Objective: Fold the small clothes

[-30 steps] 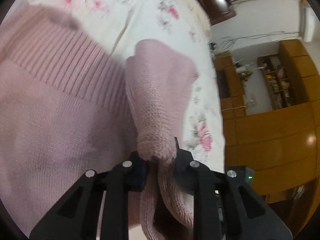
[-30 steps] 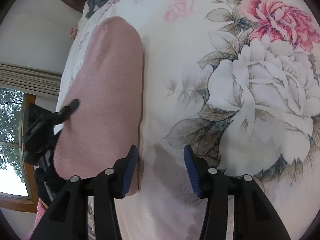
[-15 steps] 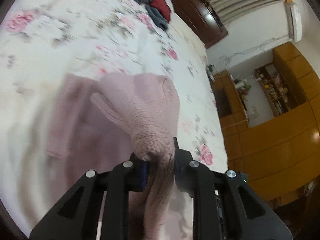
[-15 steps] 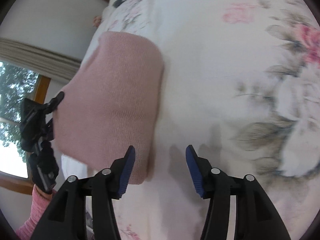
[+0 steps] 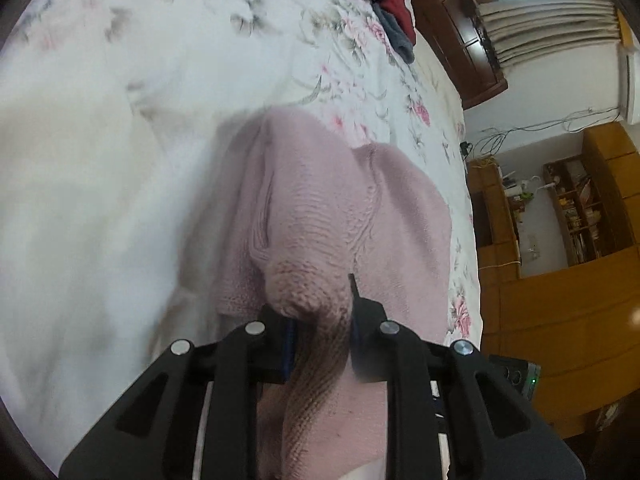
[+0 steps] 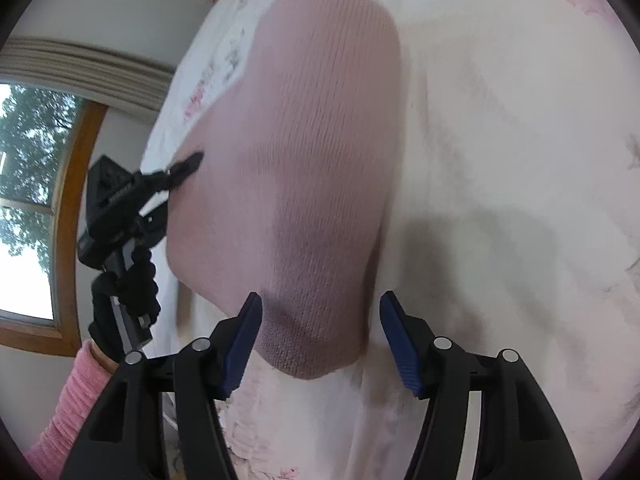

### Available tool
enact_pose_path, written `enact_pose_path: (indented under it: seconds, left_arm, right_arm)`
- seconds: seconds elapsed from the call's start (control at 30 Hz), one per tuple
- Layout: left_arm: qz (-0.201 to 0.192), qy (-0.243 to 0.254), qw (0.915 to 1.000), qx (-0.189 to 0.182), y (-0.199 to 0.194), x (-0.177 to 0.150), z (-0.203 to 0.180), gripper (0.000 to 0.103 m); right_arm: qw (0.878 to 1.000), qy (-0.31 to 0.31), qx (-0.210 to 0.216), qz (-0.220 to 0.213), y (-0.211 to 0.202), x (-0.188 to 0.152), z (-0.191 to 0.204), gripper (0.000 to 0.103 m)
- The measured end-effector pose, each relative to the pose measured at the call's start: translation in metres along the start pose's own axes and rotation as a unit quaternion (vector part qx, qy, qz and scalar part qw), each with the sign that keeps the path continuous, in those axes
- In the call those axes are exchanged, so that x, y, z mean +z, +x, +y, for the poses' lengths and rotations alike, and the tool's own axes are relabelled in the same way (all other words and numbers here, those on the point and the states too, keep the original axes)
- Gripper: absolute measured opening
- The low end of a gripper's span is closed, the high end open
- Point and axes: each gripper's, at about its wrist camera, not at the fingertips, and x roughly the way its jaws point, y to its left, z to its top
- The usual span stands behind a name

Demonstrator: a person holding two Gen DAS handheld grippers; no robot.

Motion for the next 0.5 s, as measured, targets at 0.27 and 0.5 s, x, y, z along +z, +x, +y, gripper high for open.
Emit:
enact_pose_path:
  seconds: [0.27,0.5]
  left_arm:
    - [0.004,-0.022,0.9997,-0.01,-0.019,-0.013,0.001,0.026]
    - [0.007,0.023,0.9995,0.019,-0.052,-0.059,-0.017,0.036]
  right_arm:
    - [1.0,0.015,-0.001,0.014,0.014,0.001,0.002,0.061]
    - [1.0,0.013,-0.001,0.022,0.013,0.0,0.001,0.058]
